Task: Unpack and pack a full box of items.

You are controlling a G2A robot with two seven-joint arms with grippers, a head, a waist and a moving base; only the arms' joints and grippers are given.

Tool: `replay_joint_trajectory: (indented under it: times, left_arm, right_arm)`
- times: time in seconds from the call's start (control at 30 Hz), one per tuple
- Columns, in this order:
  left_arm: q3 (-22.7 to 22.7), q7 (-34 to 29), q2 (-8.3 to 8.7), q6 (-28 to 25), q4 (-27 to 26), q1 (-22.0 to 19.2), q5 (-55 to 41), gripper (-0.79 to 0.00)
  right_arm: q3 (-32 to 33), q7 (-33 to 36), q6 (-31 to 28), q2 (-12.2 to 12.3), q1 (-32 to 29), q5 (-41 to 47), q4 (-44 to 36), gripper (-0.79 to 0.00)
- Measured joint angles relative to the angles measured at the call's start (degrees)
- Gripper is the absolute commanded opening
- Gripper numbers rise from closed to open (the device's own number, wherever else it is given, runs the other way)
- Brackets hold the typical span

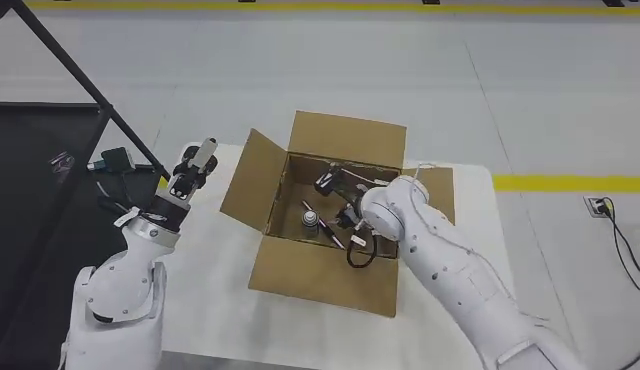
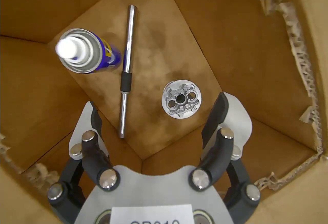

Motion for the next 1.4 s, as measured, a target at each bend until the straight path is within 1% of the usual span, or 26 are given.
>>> replay_joint_trajectory:
  times: [0.1,0.27,0.3,0.33,0.37,0.4,0.47,0.5,0.57,0.6,0.77,0.87,0.97,1.1,1.17,1.27,1.3,1.4]
  left_arm:
    - [0.0,0.0,0.0,0.0,0.0,0.0,0.0,0.0]
    - [0.0,0.0,0.0,0.0,0.0,0.0,0.0,0.0]
    - [0.0,0.0,0.0,0.0,0.0,0.0,0.0,0.0]
    - [0.0,0.0,0.0,0.0,0.0,0.0,0.0,0.0]
    - [0.0,0.0,0.0,0.0,0.0,0.0,0.0,0.0]
    - [0.0,0.0,0.0,0.0,0.0,0.0,0.0,0.0]
    - [0.0,0.0,0.0,0.0,0.0,0.0,0.0,0.0]
    - [0.0,0.0,0.0,0.0,0.0,0.0,0.0,0.0]
    - [0.0,0.0,0.0,0.0,0.0,0.0,0.0,0.0]
    - [0.0,0.0,0.0,0.0,0.0,0.0,0.0,0.0]
    - [0.0,0.0,0.0,0.0,0.0,0.0,0.0,0.0]
    - [0.0,0.0,0.0,0.0,0.0,0.0,0.0,0.0]
    - [0.0,0.0,0.0,0.0,0.0,0.0,0.0,0.0]
    - [0.0,0.0,0.0,0.0,0.0,0.0,0.0,0.0]
    - [0.0,0.0,0.0,0.0,0.0,0.0,0.0,0.0]
    - [0.0,0.0,0.0,0.0,0.0,0.0,0.0,0.0]
    - [0.0,0.0,0.0,0.0,0.0,0.0,0.0,0.0]
    - [0.0,0.0,0.0,0.0,0.0,0.0,0.0,0.0]
  right_arm:
    - [-2.5,-1.0,1.9,-1.8,2.7,0.2,6.8,0.0]
    - [-4.8,-4.0,3.9,-4.0,5.3,0.9,14.7,-0.003]
    - [-5.2,-4.8,4.5,-4.6,5.7,1.0,16.3,-0.129]
    - [-5.4,-5.6,4.7,-4.9,6.0,1.4,17.4,-0.185]
    - [-5.4,-6.5,4.8,-5.2,6.3,1.8,18.6,-0.305]
    - [-5.5,-7.4,5.1,-5.6,6.7,2.1,20.2,-0.397]
    - [-5.7,-8.2,5.2,-6.1,7.2,2.6,22.3,-0.468]
    - [-5.8,-8.4,5.1,-6.4,7.4,2.9,23.3,-0.517]
    - [-6.0,-8.8,4.6,-7.0,8.0,3.5,25.3,-0.646]
    - [-6.0,-9.0,4.6,-7.2,8.3,3.6,26.1,-0.785]
    - [-5.9,-10.7,3.7,-8.2,9.7,4.5,28.7,-0.785]
    - [-5.1,-12.7,1.3,-8.1,10.4,5.6,28.4,-0.785]
    - [-4.2,-13.8,-2.2,-7.5,10.9,5.9,26.5,-0.785]
    - [-2.4,-13.5,-5.6,-5.8,10.6,5.0,21.2,-0.785]
    - [-0.7,-12.5,-6.6,-4.4,9.5,4.0,16.8,-0.785]
    - [2.7,-9.7,-6.7,-1.9,6.1,2.1,7.2,-0.785]
    - [4.1,-8.5,-6.5,-1.0,4.5,1.3,3.5,-0.785]
    - [10.1,-4.1,-4.8,2.0,-2.7,-1.5,-11.6,-0.785]
